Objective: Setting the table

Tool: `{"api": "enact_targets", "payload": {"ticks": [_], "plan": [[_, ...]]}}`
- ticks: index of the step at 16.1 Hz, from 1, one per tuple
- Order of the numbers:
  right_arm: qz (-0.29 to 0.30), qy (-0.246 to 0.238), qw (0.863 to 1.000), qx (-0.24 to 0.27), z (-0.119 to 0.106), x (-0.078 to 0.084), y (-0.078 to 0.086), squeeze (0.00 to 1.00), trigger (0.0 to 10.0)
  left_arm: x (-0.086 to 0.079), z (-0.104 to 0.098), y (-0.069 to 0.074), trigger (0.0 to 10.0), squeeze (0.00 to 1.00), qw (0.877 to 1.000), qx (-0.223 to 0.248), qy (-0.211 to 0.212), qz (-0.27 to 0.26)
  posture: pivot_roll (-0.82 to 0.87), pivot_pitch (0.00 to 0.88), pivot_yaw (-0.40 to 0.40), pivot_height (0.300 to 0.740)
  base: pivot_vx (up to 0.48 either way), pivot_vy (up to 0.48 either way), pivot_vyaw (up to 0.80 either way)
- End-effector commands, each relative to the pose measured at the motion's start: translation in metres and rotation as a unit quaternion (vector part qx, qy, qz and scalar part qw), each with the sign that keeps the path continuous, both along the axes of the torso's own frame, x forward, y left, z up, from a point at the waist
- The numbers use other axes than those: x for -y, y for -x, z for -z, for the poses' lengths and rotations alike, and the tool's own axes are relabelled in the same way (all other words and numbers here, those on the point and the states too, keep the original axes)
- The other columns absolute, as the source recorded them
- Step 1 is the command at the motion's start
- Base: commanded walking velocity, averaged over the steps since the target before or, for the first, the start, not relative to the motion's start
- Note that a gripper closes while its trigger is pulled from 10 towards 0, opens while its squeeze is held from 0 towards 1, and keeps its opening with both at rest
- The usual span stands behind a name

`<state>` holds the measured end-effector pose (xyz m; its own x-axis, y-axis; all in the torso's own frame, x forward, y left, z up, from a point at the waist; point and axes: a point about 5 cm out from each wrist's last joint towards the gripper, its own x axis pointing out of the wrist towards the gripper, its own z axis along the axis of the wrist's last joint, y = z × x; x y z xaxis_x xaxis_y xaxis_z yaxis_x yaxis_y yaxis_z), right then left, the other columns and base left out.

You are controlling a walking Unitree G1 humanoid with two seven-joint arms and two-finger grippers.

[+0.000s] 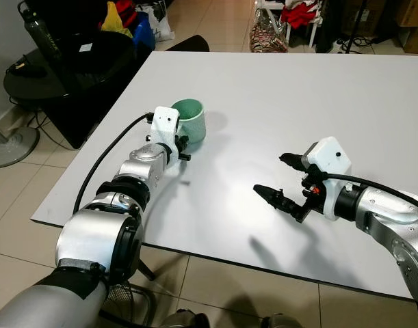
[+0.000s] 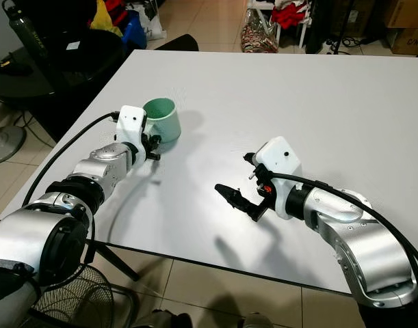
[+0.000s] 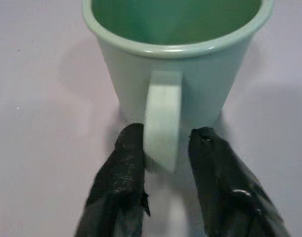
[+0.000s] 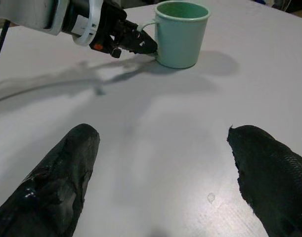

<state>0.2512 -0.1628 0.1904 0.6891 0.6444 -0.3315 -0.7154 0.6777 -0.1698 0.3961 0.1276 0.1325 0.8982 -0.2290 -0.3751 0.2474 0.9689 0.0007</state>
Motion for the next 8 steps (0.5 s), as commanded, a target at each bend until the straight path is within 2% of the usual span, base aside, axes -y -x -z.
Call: {"api": "enact_targets", "payload": {"ticks": [1,2,3,4,6,8], "plan": [[-0.011,-0.004,1.000,0.012,-0.004,-0.005,-0.001,0.00,10.0,-0.009,-0.014,-0.006,10.0,1.00,1.000,0.020,0.005,-0.008,-0.15,0.012,0.155,0.740,0.000,0.000,0.00],[-0.010,-0.005,1.000,0.014,-0.004,-0.004,-0.001,0.00,10.0,-0.008,-0.019,-0.007,10.0,0.65,1.000,0.028,0.012,-0.001,-0.14,0.000,0.159,0.740,0.000,0.000,0.00],[-0.009,-0.007,1.000,0.015,-0.004,-0.005,-0.001,0.00,10.0,-0.007,-0.022,-0.008,10.0,0.12,0.999,0.035,0.020,0.006,-0.14,0.000,0.163,0.740,0.000,0.000,0.00],[-0.006,-0.008,1.000,0.015,-0.001,-0.007,0.002,0.00,10.0,-0.004,-0.027,-0.009,10.0,0.00,0.998,0.043,0.040,0.022,-0.14,0.000,0.176,0.740,0.000,0.000,0.00],[0.008,-0.021,1.000,0.016,0.003,-0.011,0.010,0.00,10.0,-0.003,-0.026,-0.006,10.0,0.00,0.995,0.052,0.073,0.040,-0.13,0.000,0.198,0.740,0.000,0.000,0.00],[0.023,-0.027,0.999,0.010,0.007,-0.015,0.016,0.00,10.0,-0.010,-0.019,-0.002,10.0,0.00,0.995,0.062,0.070,0.030,-0.12,0.000,0.204,0.740,0.000,0.000,0.00]]}}
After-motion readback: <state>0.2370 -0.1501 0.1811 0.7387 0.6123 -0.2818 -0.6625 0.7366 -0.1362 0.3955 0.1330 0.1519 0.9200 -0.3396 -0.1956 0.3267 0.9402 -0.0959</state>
